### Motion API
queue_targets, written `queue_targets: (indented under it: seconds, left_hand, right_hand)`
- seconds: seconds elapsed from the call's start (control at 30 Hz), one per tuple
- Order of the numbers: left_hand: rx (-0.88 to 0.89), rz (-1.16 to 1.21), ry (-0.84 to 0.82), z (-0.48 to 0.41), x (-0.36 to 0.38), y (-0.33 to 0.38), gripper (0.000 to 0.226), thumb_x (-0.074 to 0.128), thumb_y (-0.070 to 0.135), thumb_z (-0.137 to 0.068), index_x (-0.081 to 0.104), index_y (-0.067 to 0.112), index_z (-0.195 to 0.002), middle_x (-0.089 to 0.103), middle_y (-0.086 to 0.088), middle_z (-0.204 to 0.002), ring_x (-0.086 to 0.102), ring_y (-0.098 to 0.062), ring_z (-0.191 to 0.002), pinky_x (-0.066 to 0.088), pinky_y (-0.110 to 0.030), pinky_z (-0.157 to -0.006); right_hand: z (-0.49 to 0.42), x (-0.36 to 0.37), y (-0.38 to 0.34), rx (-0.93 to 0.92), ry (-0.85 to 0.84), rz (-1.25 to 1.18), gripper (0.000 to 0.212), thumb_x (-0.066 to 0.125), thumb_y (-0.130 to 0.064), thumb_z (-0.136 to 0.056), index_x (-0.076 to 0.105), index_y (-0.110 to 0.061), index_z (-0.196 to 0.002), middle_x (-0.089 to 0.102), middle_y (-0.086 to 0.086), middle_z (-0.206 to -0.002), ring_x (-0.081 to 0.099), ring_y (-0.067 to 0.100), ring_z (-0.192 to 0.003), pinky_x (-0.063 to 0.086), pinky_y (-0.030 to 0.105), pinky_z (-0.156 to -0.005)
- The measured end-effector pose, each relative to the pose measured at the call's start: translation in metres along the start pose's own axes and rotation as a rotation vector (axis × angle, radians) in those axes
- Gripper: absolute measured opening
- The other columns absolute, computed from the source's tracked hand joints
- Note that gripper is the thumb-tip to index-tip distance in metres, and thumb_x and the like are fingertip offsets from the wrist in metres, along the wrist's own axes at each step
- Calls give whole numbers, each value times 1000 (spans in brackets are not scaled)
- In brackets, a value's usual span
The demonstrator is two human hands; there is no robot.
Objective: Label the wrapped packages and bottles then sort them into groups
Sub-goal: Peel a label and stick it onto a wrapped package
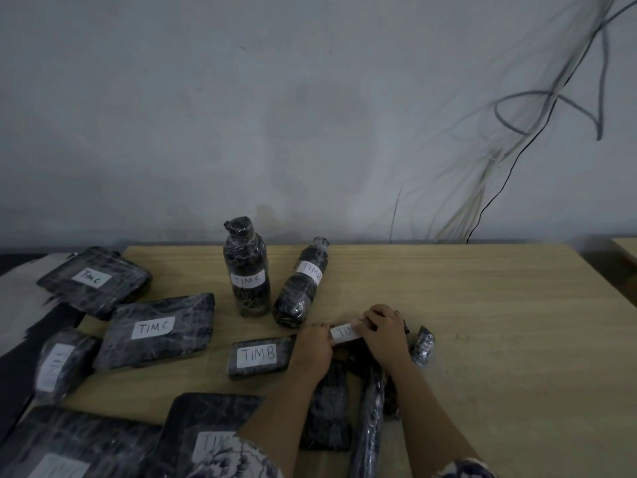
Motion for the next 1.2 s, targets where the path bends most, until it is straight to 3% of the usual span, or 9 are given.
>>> queue_targets:
  seconds: [0.1, 0.33, 0.47, 0.57, 0.77, 0.93, 1.07, 1.2]
  left_hand:
    - [2, -33, -12, -2, 1, 0, 28, 45, 15, -94, 54, 7, -120, 56, -12, -123, 53, -26, -111, 40, -32, -93]
    - [64, -61, -82, 0, -3, -1, 33, 50, 12, -93, 50, 5, -126, 52, -13, -128, 49, -27, -116, 38, -31, -97]
    - [66, -63, -105, 1, -6, -1, 37, 53, 13, -92, 49, 5, -128, 52, -13, -129, 48, -27, -117, 39, -31, -98]
    - [56, -54, -100, 1, -7, -1, 36, 53, 12, -91, 49, 6, -127, 52, -13, -128, 49, -27, -115, 39, -31, -96]
    - [28, -54, -102, 5, -7, 0, 34, 53, 14, -92, 49, 5, -124, 54, -15, -125, 51, -29, -112, 42, -34, -92]
    - [24, -43, -90, 6, -10, -1, 35, 53, 14, -91, 50, 7, -125, 53, -13, -126, 51, -28, -114, 41, -33, -95]
    - [59, -58, -100, 7, -9, -1, 38, 54, 14, -91, 48, 8, -128, 51, -12, -128, 48, -26, -116, 39, -32, -98]
    - [89, -89, -107, 9, -12, 0, 40, 48, 6, -92, 43, 7, -132, 49, -13, -131, 46, -27, -119, 38, -32, -100]
  right_hand:
    - [2, -4, 6, 6, -144, -41, 58, 69, -37, -82, 55, -6, -129, 41, 2, -136, 32, 21, -128, 18, 16, -99]
    - [-3, -8, 11, 21, -132, -16, 33, 56, -4, -90, 62, -4, -122, 48, 8, -135, 42, 26, -123, 26, 27, -111]
    - [-3, -6, 7, 105, -28, -145, 26, 63, -17, -87, 68, -1, -108, 53, 7, -122, 46, 25, -116, 35, 34, -104]
    - [-2, -1, 0, 120, 41, -125, 34, 70, -29, -83, 66, -2, -104, 51, 3, -111, 42, 22, -110, 31, 23, -92]
    - [-6, -4, -9, 112, 28, 111, 26, 42, -9, -97, 65, -1, -105, 57, 8, -119, 45, 26, -114, 27, 30, -98]
    - [-8, -2, -5, 84, 13, -1, 21, 46, 1, -91, 67, 5, -95, 57, 9, -106, 48, 29, -110, 28, 28, -93]
    - [-2, -5, 15, 20, -55, -118, 24, 61, -5, -88, 68, -2, -110, 54, 9, -129, 47, 26, -121, 29, 32, -110]
    - [-1, -7, 15, 15, -121, -108, 34, 57, 2, -87, 64, -5, -119, 49, 5, -137, 42, 23, -128, 25, 29, -114]
Point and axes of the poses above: each hand's wrist, its own z-axis away from the middle knuckle, its own x-axis out of the palm, y = z × x, the point moved 3 cm from there along -z, towards the middle knuckle
